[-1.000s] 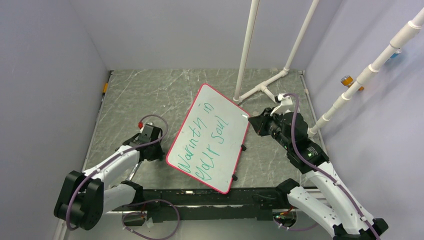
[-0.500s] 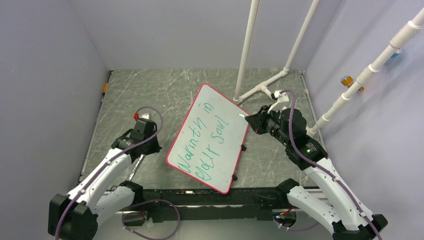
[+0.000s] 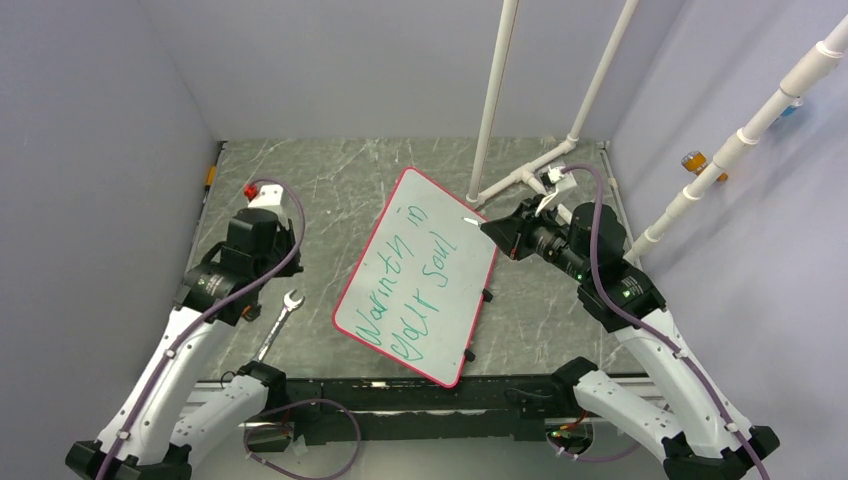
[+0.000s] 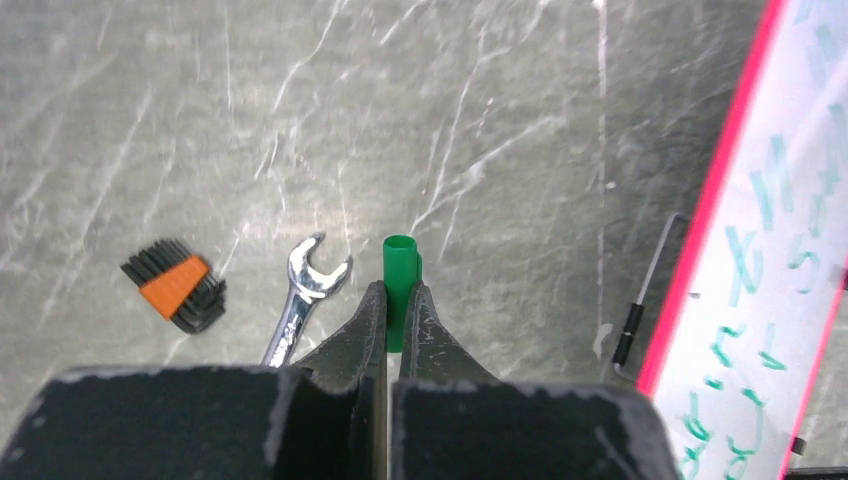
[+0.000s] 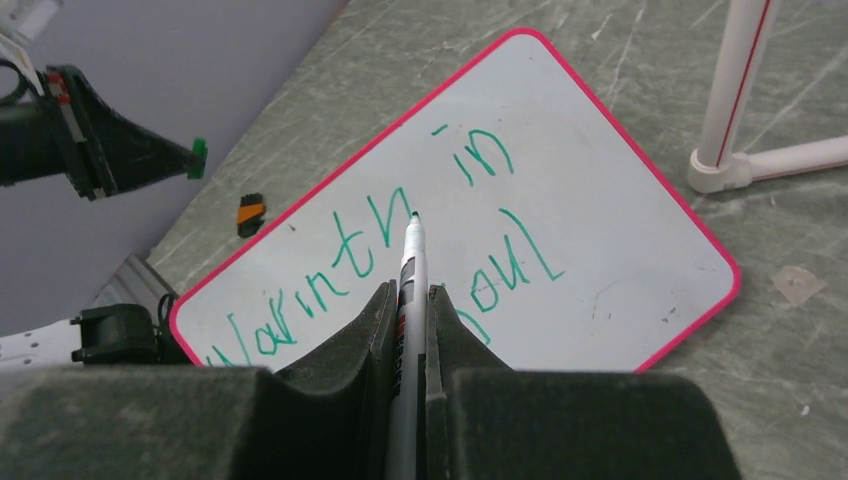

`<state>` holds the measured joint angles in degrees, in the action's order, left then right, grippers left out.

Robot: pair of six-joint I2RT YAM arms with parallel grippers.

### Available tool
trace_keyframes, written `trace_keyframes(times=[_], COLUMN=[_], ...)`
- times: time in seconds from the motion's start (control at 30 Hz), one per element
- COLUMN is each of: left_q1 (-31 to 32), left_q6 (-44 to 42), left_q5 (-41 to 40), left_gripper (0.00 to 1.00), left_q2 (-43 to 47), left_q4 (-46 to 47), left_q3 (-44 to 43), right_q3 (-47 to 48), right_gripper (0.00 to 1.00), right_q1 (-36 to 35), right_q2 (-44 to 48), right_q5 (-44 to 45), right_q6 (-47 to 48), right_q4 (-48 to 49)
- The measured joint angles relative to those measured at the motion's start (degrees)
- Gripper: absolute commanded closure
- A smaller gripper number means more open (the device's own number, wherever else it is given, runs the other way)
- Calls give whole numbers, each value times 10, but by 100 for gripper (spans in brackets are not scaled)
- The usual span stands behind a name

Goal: Write a sentence on the whiteboard
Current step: Insert the whiteboard marker without the cap into the pen cap.

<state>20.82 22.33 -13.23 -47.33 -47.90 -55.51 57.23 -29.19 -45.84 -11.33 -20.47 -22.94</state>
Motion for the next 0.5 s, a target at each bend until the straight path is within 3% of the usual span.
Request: trace_keyframes(times=[0.33, 0.5], left_q1=[44, 77], left_q6=[-126, -177], left_q5=[137, 194], left_gripper=[100, 100], left_q2=[-88, -110], left_q4=[10, 36], left_q3=[-175, -211], right_q3=[23, 23], right_gripper=[100, 100], right_q1=[0, 0], right_q2=[-5, -5], right_q5=[-30, -38], right_q6=[8, 9], right_q4=[-7, -11])
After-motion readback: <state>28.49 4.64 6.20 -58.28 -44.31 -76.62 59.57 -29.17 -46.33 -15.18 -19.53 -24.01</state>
